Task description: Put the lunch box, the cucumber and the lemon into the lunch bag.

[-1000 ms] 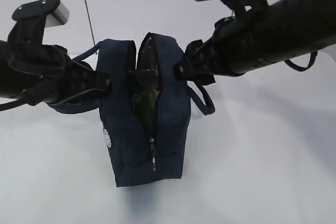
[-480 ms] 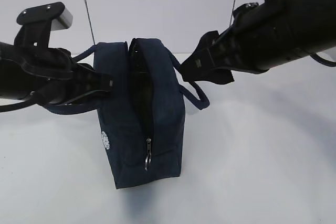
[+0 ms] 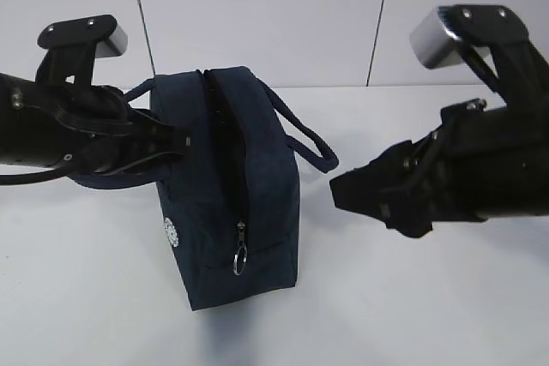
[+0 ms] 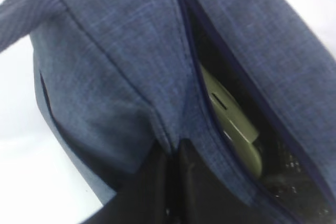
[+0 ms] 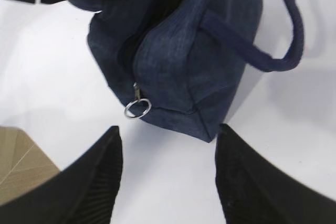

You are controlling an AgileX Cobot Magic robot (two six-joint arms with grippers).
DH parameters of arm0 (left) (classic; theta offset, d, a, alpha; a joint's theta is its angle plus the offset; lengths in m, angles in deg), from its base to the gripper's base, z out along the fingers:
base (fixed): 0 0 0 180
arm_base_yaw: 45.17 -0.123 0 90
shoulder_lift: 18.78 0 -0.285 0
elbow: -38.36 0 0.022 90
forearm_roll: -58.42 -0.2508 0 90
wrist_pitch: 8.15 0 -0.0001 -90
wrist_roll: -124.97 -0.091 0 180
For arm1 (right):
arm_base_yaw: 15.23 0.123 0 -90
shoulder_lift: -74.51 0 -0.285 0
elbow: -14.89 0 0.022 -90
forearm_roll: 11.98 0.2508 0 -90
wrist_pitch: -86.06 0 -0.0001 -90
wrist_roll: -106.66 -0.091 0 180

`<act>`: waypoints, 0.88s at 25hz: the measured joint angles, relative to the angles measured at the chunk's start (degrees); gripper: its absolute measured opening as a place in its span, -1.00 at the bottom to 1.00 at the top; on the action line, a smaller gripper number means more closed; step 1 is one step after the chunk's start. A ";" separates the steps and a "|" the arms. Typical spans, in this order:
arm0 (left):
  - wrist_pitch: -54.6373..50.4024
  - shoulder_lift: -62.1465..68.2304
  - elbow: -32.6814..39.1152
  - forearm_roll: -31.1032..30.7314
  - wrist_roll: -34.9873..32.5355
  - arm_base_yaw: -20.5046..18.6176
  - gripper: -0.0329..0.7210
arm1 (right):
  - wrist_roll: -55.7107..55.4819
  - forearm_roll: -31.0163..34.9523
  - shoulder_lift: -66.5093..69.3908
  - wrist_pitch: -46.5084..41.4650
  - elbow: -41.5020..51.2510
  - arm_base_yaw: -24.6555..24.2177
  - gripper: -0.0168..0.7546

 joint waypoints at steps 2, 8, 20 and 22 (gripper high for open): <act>0.53 0.87 0.00 0.00 0.00 0.00 -0.91 | 9.62 8.76 -0.56 1.36 3.00 0.00 0.10; 1.95 1.51 0.00 0.00 0.00 0.00 -0.91 | 38.89 28.71 0.78 0.80 5.63 0.00 0.10; 2.20 1.51 0.00 0.00 0.00 0.00 -0.91 | 52.58 38.31 11.69 2.28 5.73 0.00 0.10; 2.31 1.51 0.00 0.00 0.00 0.00 -0.91 | 60.15 38.58 14.95 0.24 5.73 0.00 0.10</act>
